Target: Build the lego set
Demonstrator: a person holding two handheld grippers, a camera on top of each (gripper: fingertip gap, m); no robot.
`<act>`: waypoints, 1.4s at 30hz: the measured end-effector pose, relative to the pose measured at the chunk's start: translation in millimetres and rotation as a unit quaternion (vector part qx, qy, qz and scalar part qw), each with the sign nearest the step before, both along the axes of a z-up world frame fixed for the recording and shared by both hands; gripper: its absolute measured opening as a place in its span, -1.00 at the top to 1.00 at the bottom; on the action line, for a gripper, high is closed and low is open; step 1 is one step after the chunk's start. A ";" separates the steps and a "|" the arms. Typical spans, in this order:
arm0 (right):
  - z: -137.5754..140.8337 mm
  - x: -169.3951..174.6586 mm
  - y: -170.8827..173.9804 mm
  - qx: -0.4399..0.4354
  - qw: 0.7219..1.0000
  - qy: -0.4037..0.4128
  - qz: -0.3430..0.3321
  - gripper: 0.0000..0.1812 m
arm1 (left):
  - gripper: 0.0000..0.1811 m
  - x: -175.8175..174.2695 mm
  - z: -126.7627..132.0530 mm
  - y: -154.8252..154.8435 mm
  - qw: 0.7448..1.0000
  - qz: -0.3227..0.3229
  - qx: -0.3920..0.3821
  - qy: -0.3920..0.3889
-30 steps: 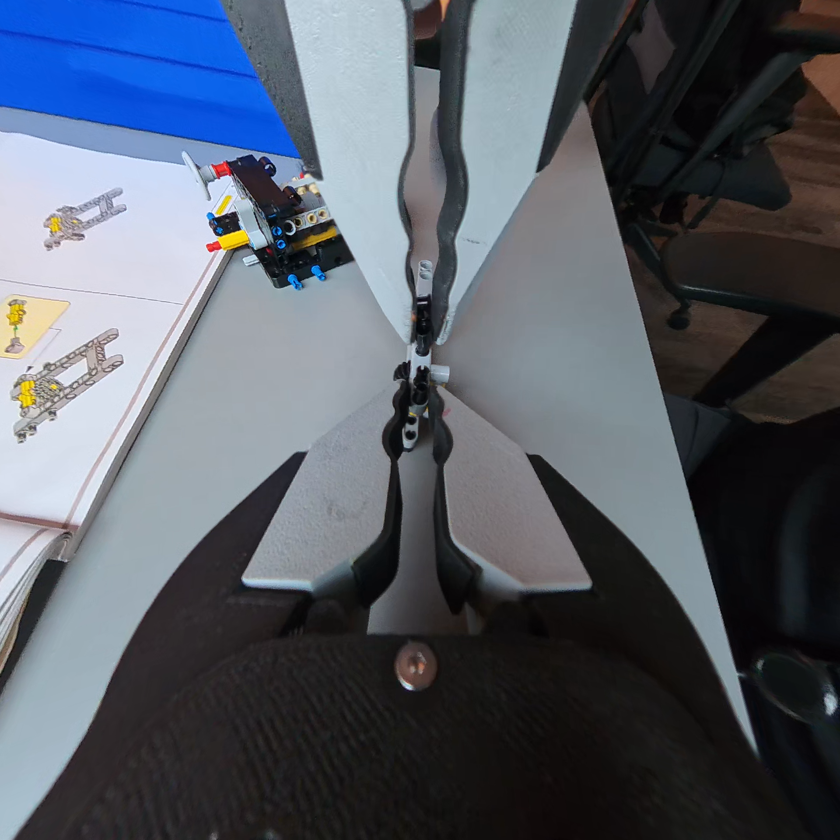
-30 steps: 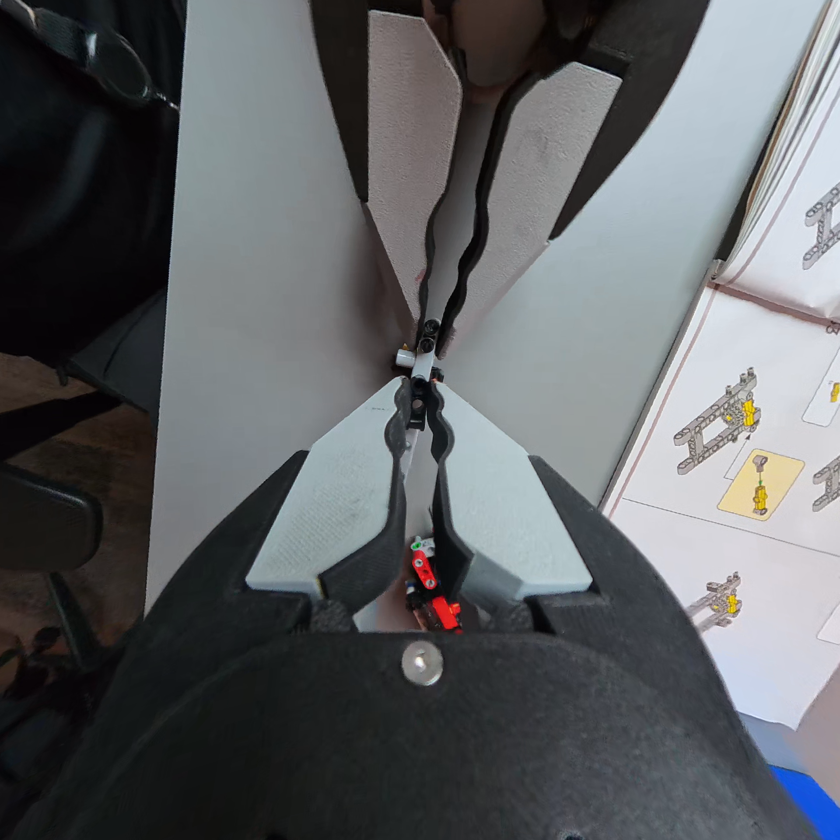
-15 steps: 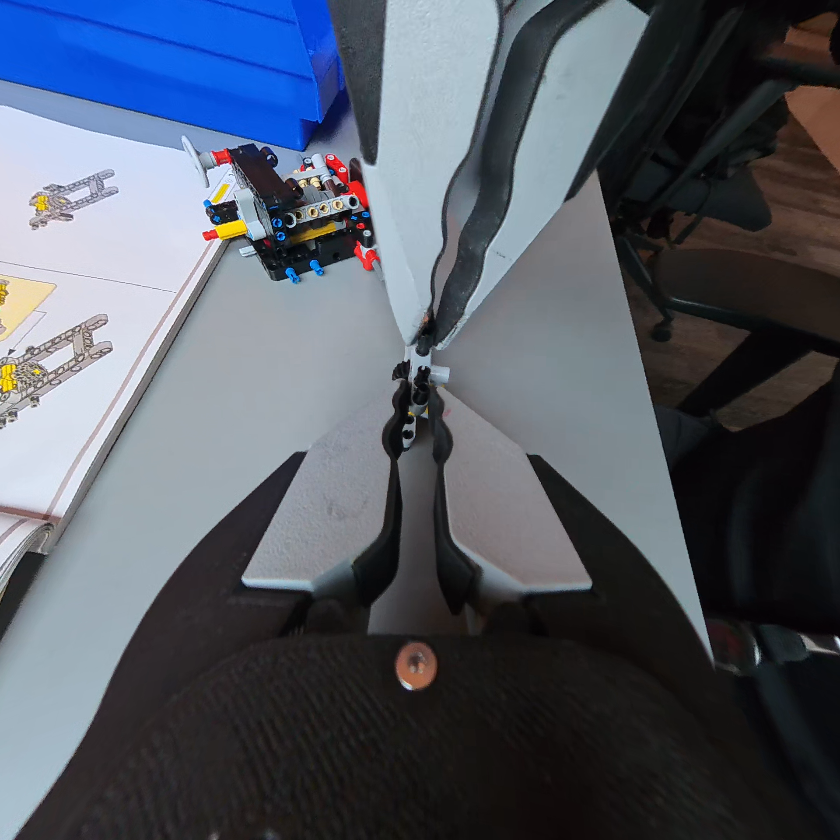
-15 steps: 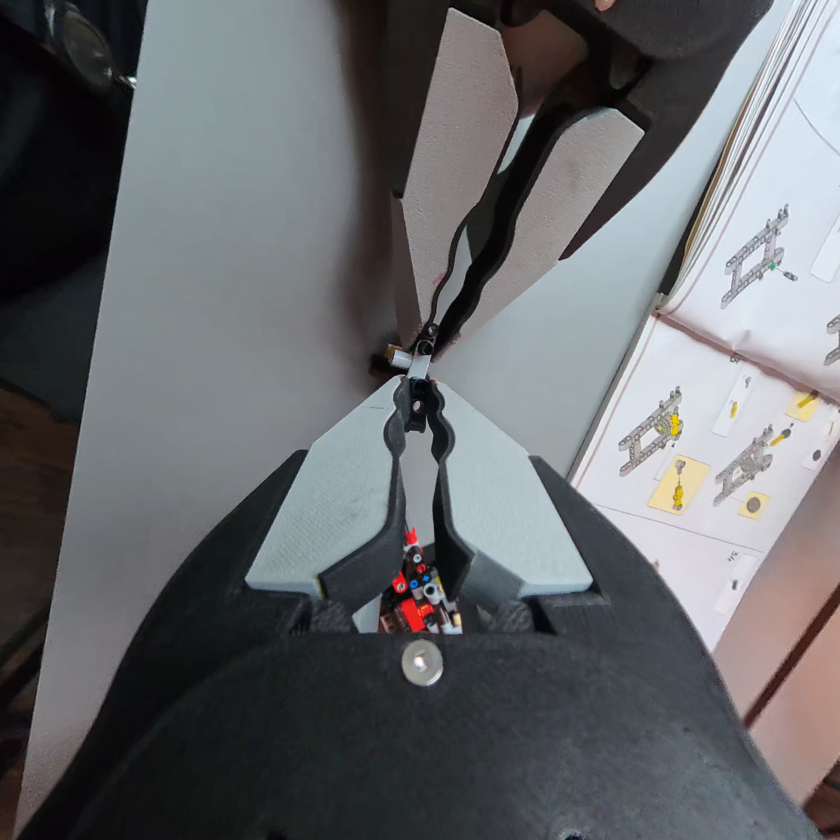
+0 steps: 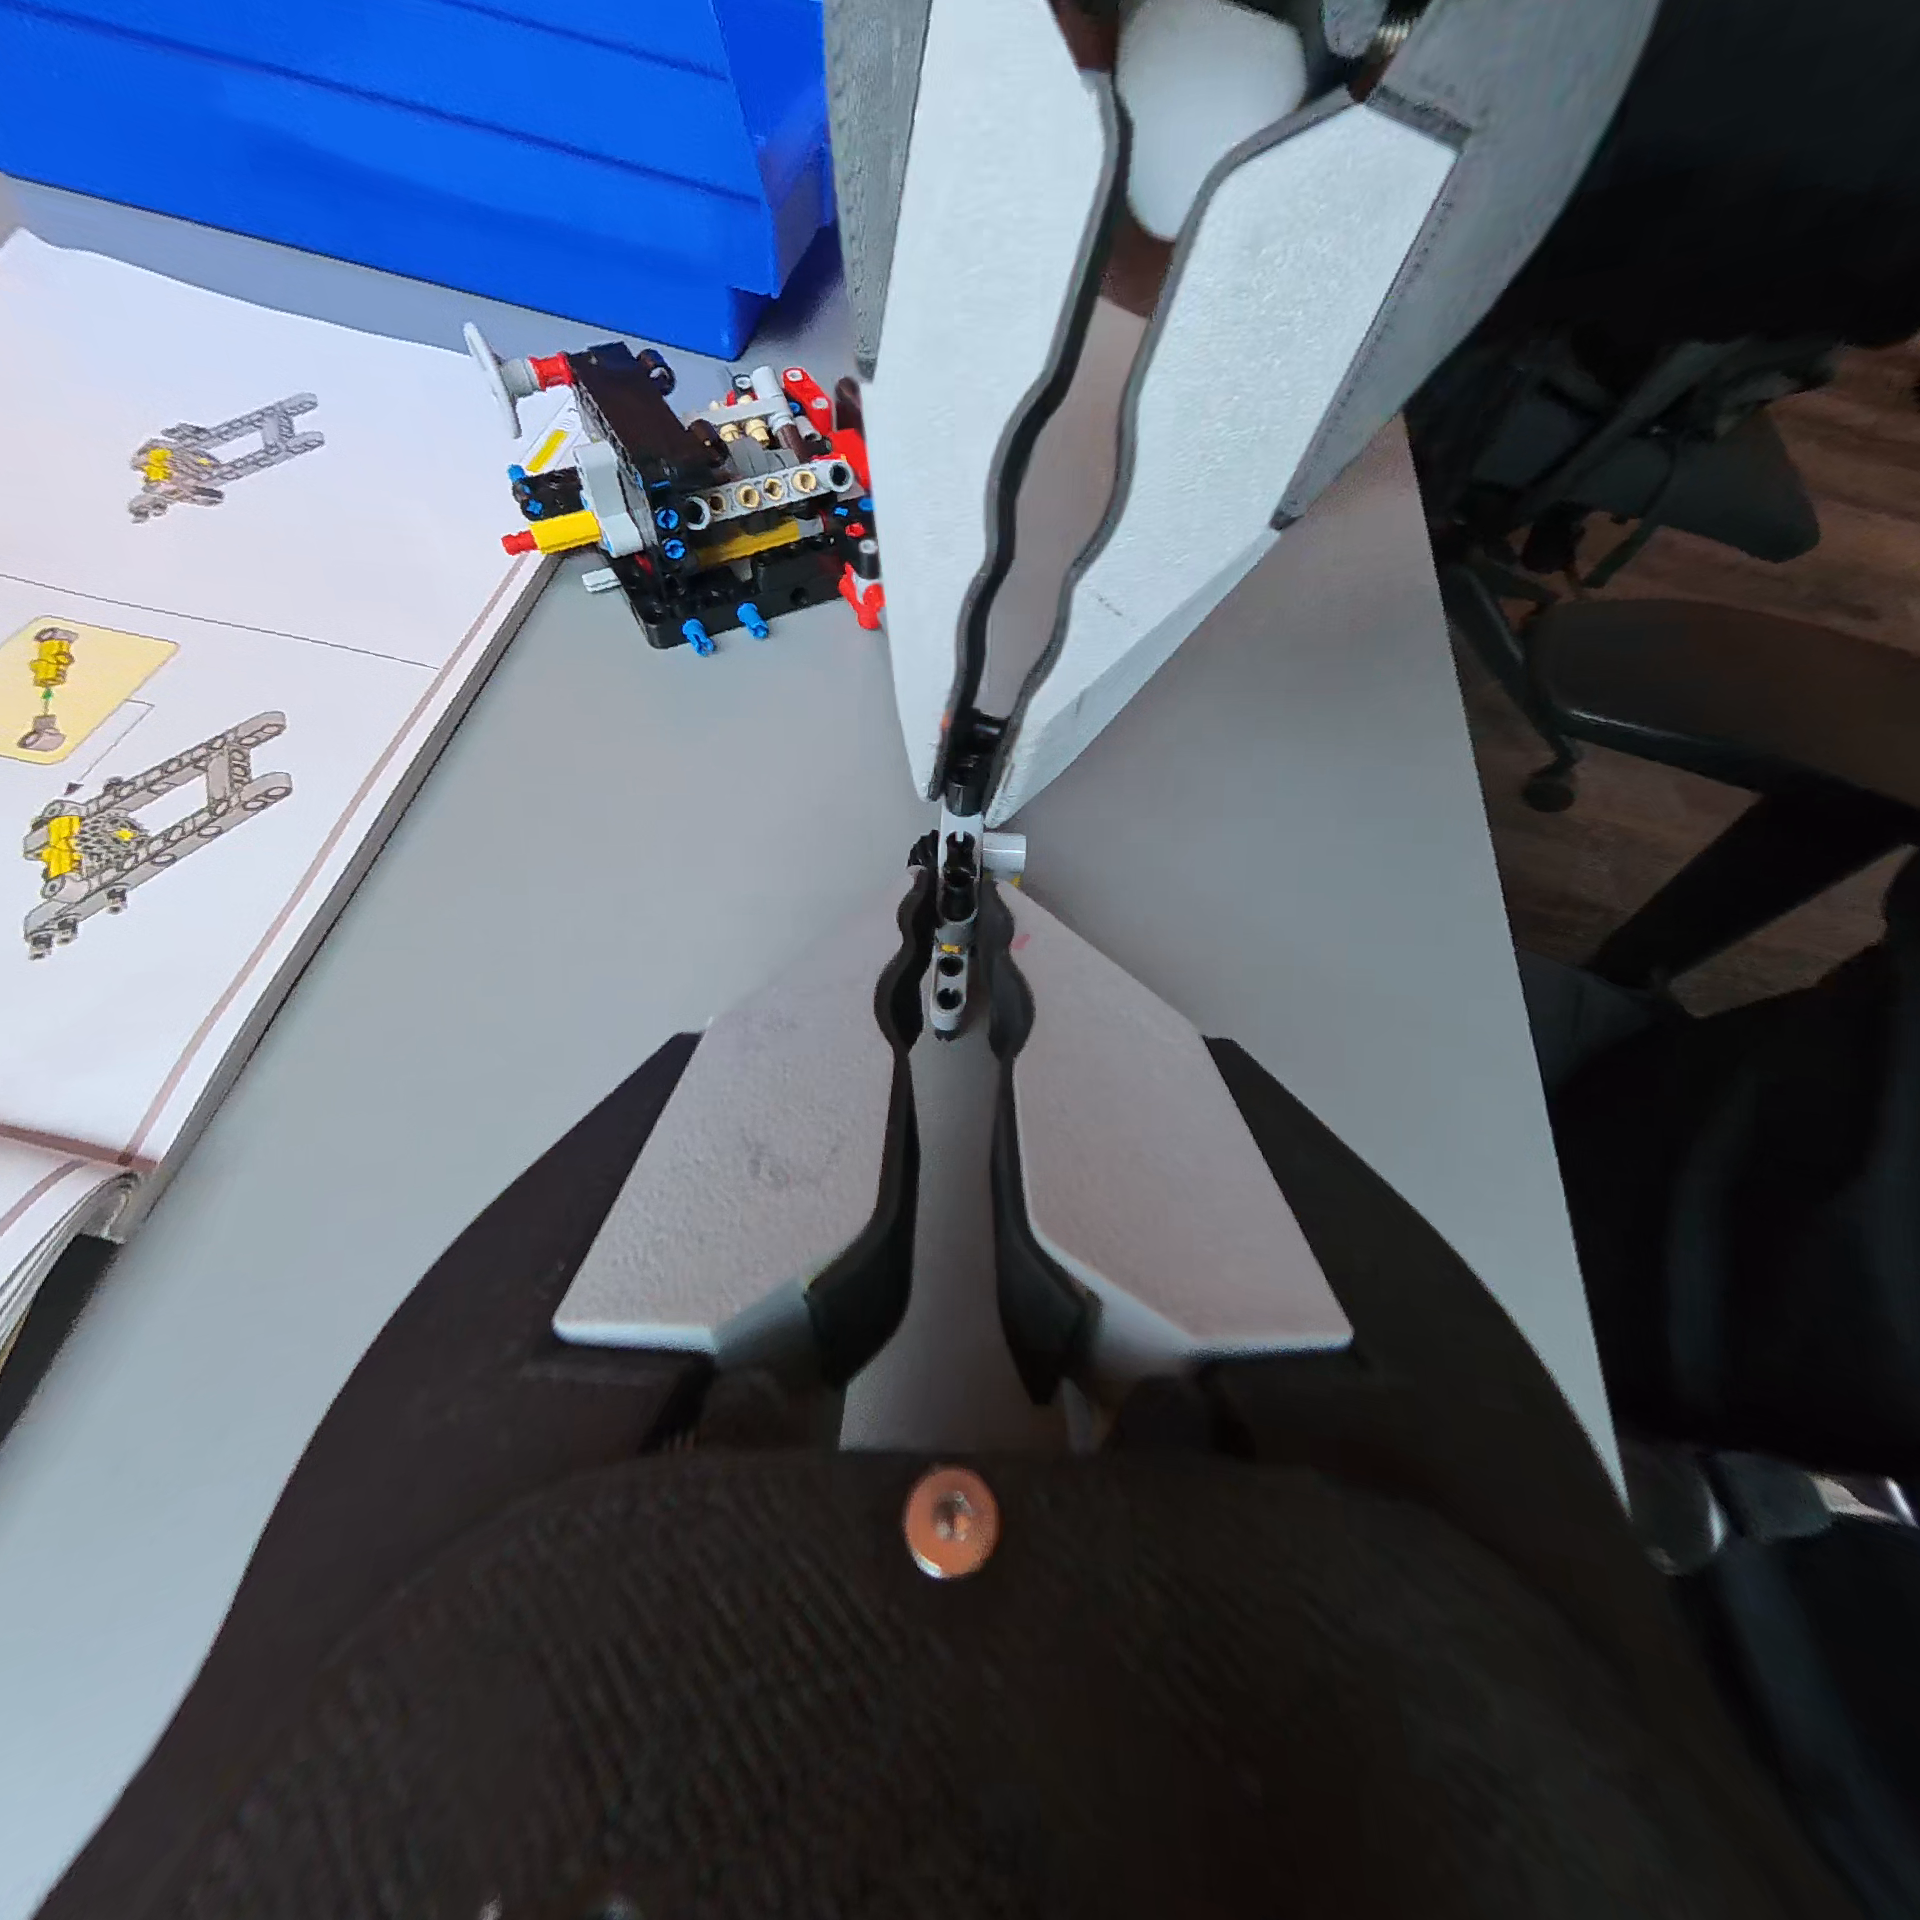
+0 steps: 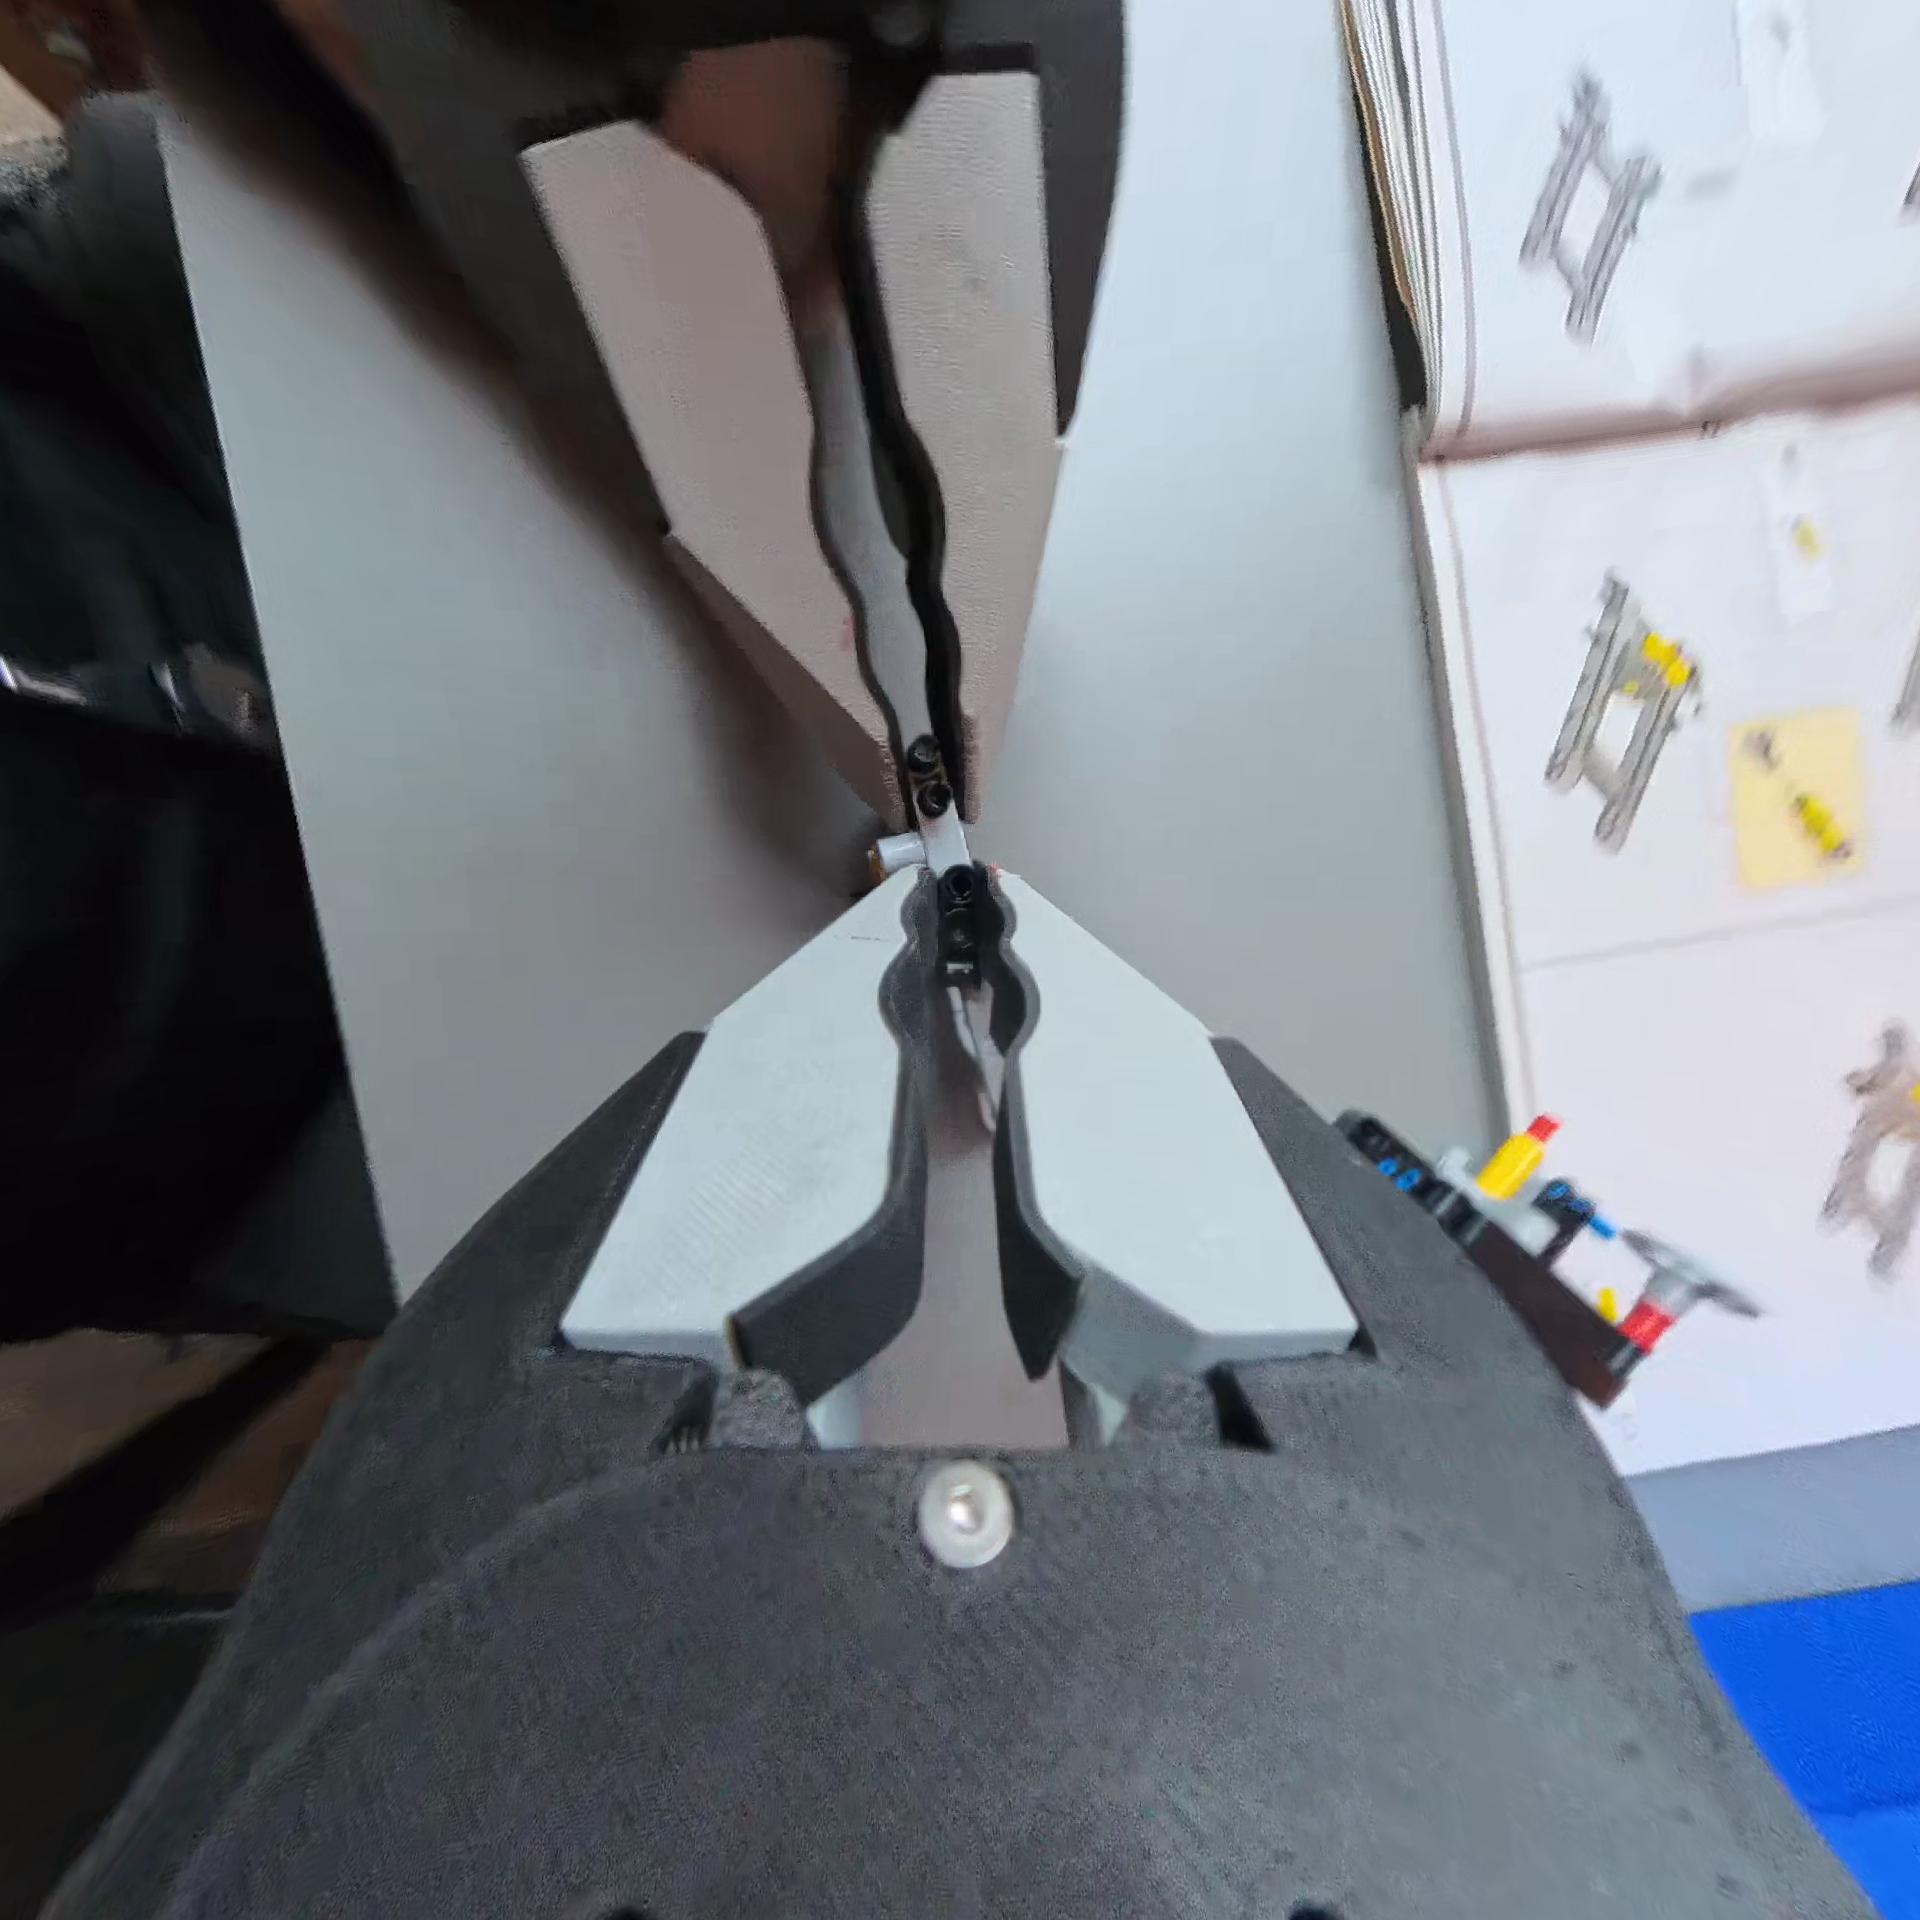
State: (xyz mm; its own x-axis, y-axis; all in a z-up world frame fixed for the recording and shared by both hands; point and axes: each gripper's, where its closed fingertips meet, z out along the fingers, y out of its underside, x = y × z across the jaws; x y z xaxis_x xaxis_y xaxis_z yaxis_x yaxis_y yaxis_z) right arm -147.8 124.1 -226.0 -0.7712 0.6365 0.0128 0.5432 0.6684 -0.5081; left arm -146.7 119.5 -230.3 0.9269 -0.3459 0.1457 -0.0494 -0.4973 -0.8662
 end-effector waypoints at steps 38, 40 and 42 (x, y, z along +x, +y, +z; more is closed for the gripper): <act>9.7 20.5 1.9 -0.140 0.962 -0.160 -0.172 1.00 | 0.95 -3.5 -0.7 9.4 0.996 0.086 0.006 0.031; 10.1 19.5 2.3 -0.136 0.966 -0.145 -0.166 1.00 | 0.95 -3.7 -0.6 9.7 0.996 0.086 0.006 0.030; 12.4 19.0 -0.3 -0.139 0.969 -0.130 -0.159 1.00 | 0.95 -3.8 -0.5 9.8 0.996 0.086 0.006 0.030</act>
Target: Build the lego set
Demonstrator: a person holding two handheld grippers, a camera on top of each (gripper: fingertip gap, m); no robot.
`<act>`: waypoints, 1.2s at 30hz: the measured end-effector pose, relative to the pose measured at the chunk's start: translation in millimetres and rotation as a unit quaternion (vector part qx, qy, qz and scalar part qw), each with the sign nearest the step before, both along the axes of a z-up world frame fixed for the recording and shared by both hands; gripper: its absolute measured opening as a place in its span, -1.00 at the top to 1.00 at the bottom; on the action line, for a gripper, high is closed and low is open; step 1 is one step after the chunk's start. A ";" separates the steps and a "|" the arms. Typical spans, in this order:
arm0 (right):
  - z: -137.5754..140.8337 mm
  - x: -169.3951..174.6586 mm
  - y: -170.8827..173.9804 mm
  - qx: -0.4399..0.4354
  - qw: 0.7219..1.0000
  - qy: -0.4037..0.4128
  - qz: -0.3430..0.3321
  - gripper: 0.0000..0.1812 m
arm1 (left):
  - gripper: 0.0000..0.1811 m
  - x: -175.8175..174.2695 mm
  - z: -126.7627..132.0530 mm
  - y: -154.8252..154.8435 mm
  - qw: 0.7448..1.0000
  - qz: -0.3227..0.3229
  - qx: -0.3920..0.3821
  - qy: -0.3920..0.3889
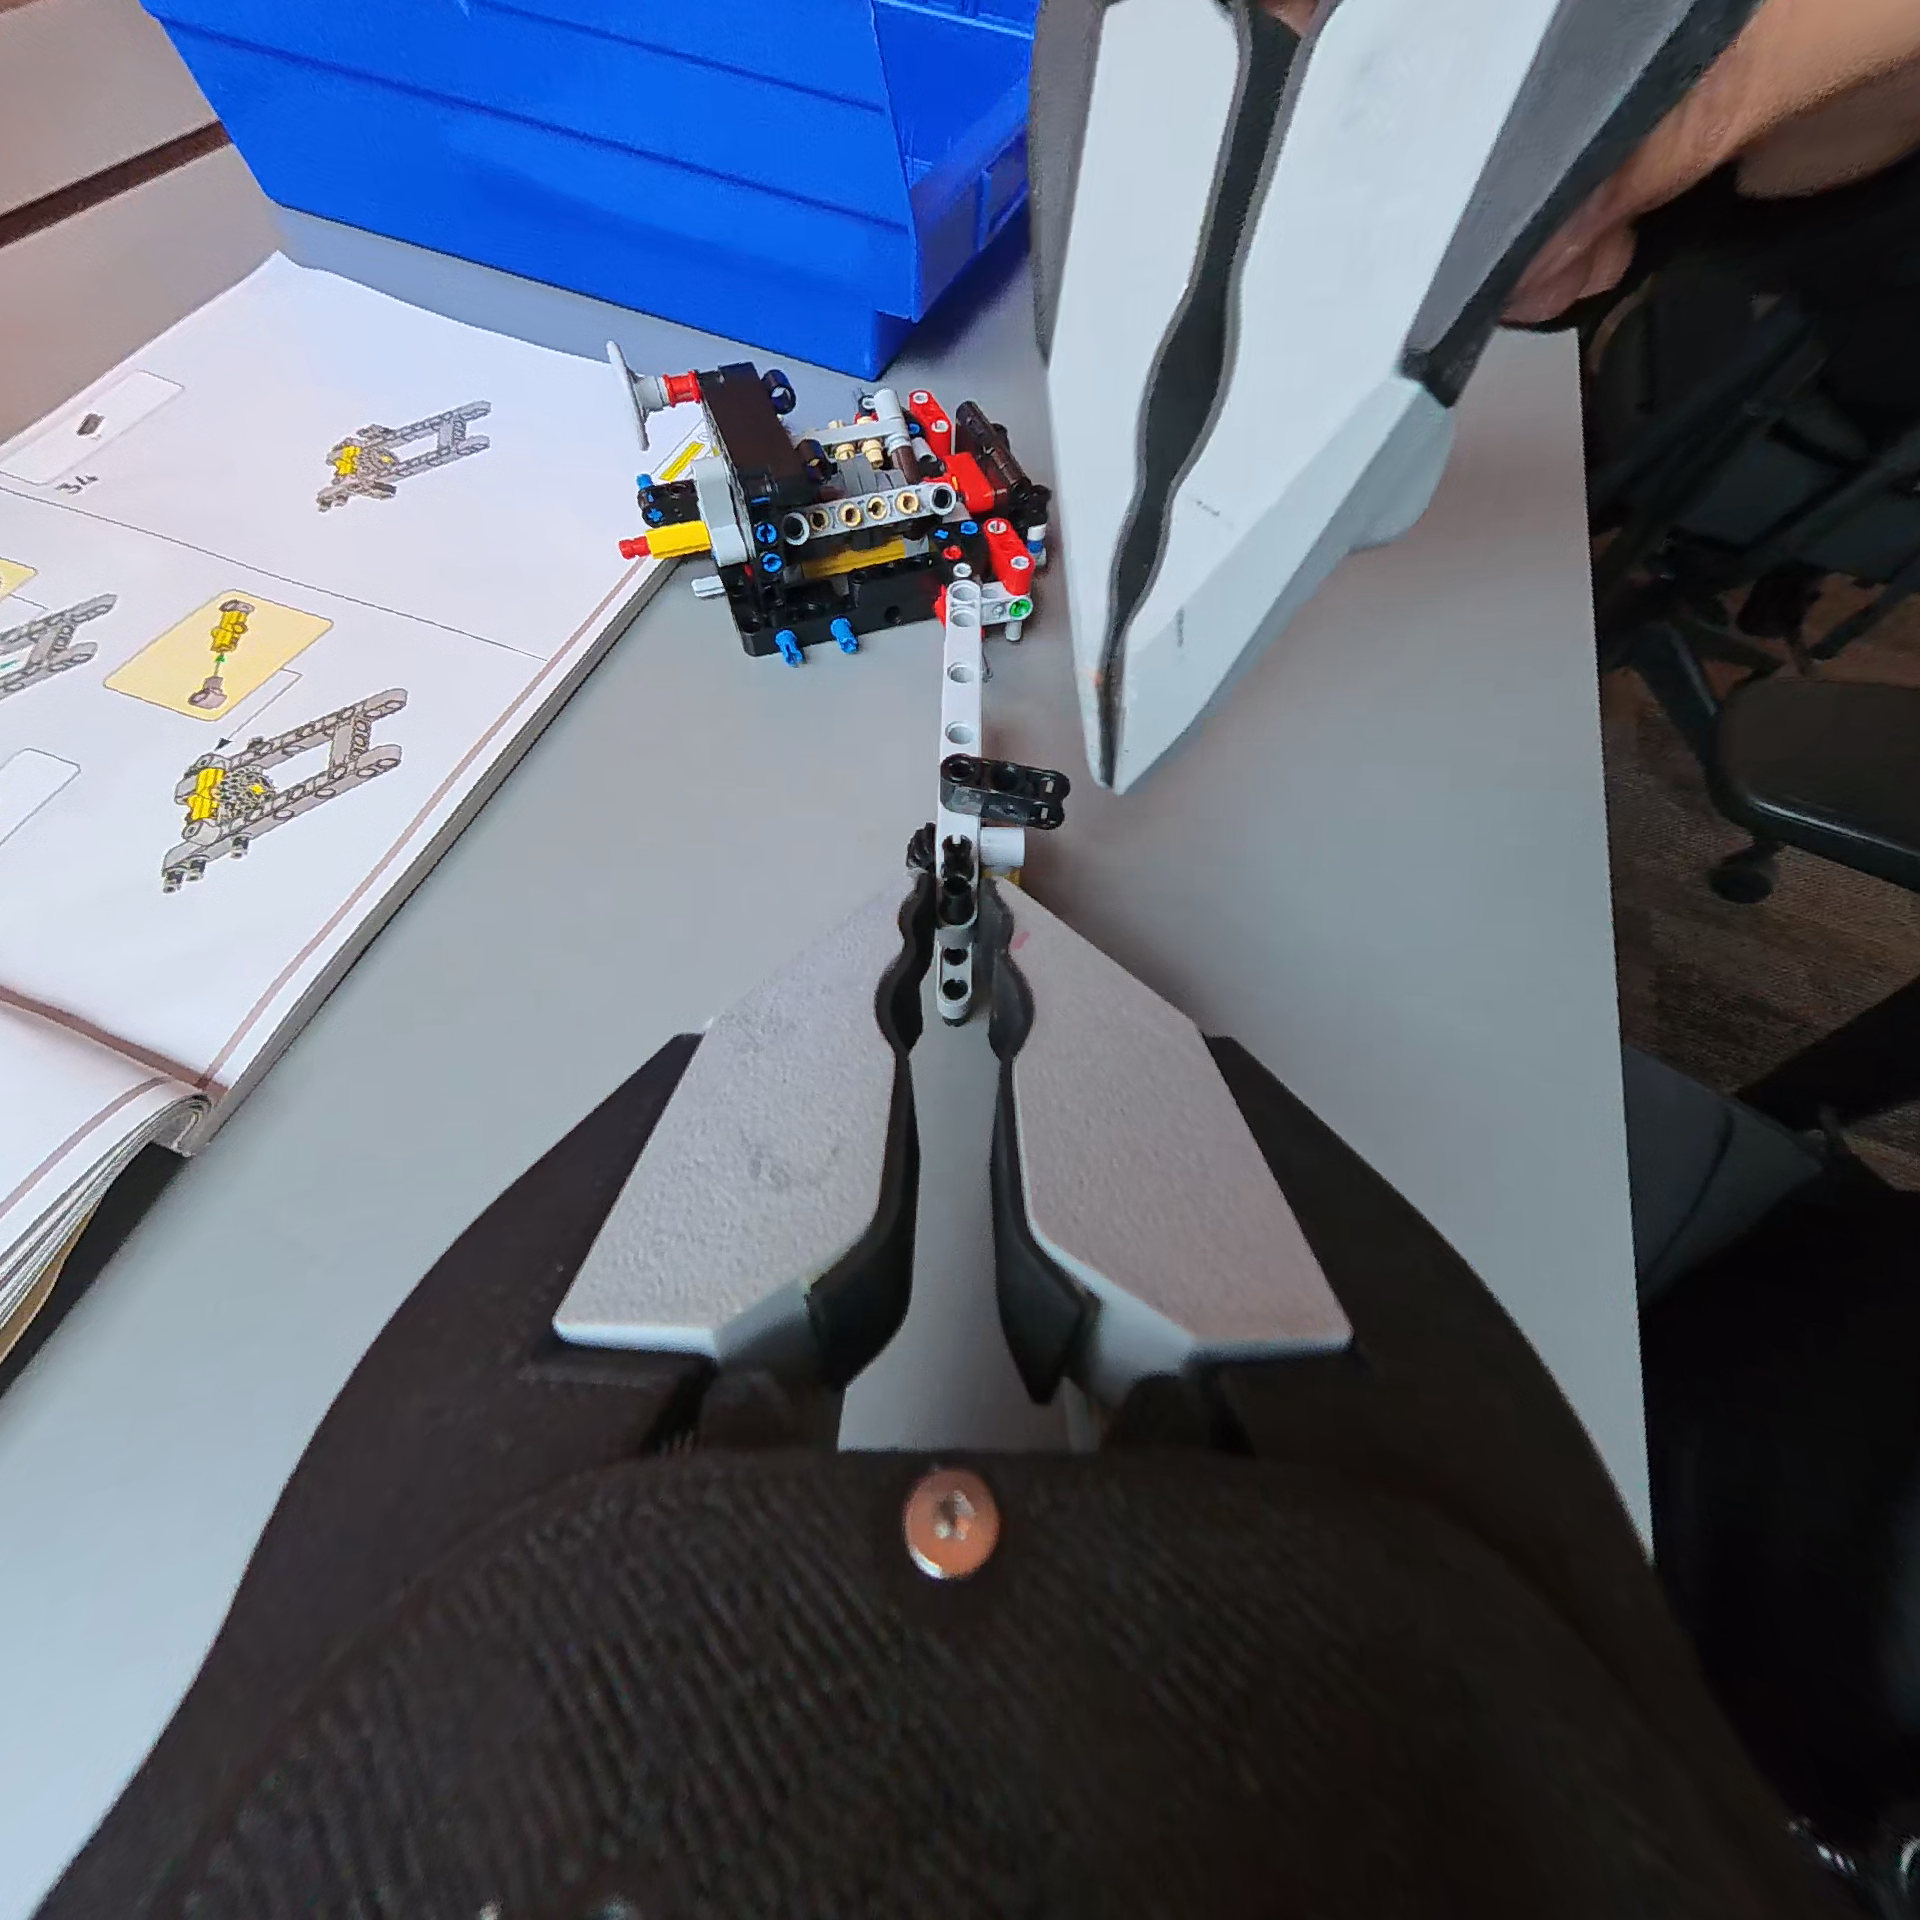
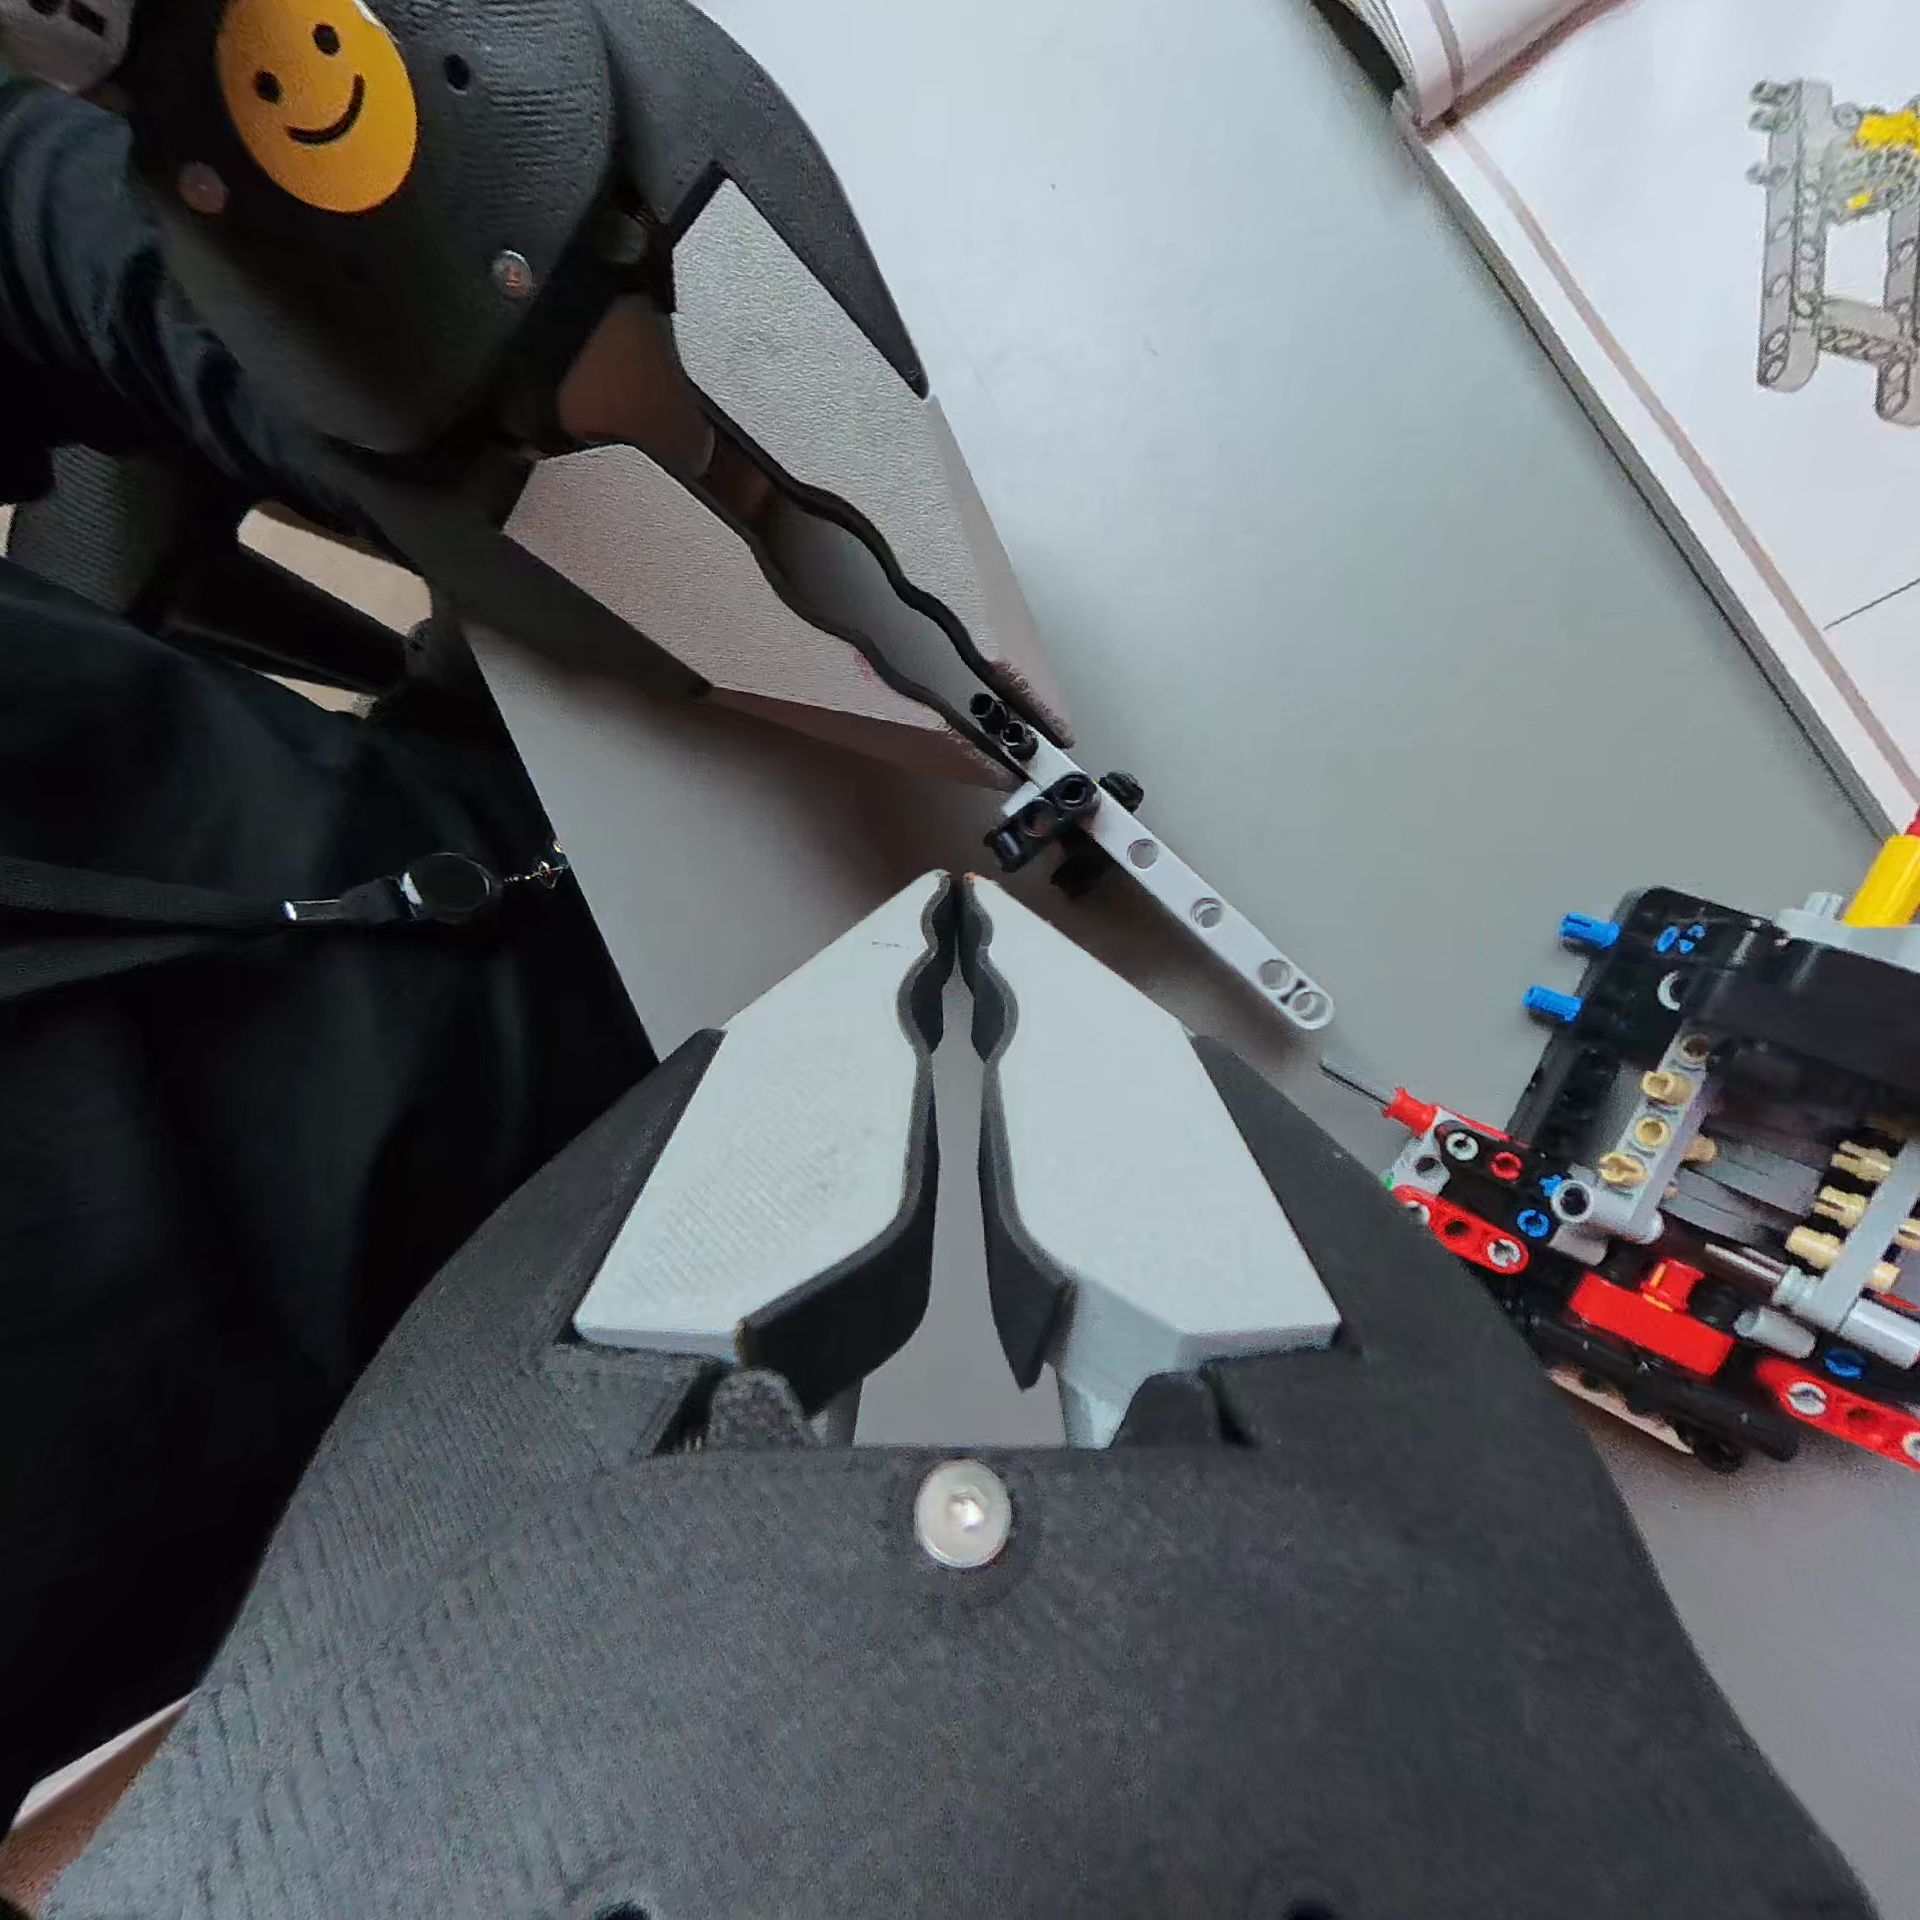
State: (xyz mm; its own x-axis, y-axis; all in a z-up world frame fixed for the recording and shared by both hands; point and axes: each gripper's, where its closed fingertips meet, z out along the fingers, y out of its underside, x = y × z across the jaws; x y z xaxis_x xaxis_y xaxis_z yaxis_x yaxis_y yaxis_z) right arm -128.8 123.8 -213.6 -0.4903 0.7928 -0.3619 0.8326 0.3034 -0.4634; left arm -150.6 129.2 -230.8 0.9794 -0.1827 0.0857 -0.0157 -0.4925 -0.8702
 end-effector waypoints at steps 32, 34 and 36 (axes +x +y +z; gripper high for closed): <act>-15.8 -16.1 4.9 0.086 0.980 0.122 -0.130 0.89 | 0.95 0.1 0.2 -0.4 1.000 0.002 0.002 0.007; -16.2 -14.4 5.0 0.090 0.982 0.122 -0.112 0.89 | 0.95 1.0 0.1 -0.6 1.000 -0.002 0.002 0.006; -16.0 -12.1 5.3 0.080 0.986 0.119 -0.083 0.89 | 0.95 2.5 0.0 -0.8 1.000 -0.006 0.002 0.006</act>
